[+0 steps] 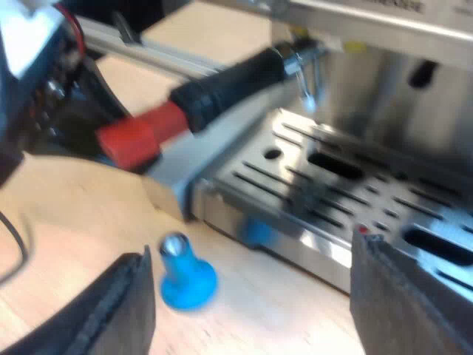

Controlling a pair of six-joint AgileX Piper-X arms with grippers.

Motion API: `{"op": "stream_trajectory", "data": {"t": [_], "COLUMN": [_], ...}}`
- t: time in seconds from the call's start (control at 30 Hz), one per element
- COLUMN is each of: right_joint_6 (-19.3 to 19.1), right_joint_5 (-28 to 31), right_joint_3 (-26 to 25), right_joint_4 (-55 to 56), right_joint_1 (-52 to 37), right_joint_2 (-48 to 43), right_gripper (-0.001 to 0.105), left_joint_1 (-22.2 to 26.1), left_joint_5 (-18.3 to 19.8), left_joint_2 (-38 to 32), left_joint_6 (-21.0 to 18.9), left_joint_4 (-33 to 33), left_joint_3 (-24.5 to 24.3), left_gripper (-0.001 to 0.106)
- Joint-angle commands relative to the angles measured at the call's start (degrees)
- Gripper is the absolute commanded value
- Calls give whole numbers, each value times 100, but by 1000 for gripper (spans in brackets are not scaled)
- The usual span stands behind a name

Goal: Put the handle in the coffee machine

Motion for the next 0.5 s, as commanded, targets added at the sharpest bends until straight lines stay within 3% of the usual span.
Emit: {"op": "stream_trajectory", "data": {"t": [0.03,0.17,0.27,0.5], "right_joint_6": [-23,-23,-23,-23], "right_joint_5": [78,83,106,218], "right_joint_3": [-31,-31,-31,-31], "right_joint_4": [551,629,629,629], "right_joint_1": [-12,-23,-23,-23], "right_joint_2": [-277,-384,-383,-383], "right_gripper": [60,60,60,60], "left_joint_1": [-342,-697,-878,-1146], "left_joint_5": [178,-550,-659,-648], "left_joint_2": [-61,-61,-61,-61], "left_joint_6": [-57,-534,-1051,-972], "left_joint_4": [18,-120,-196,-834], "left_joint_3": [1,1,1,1], "left_gripper": [0,0,0,0]}}
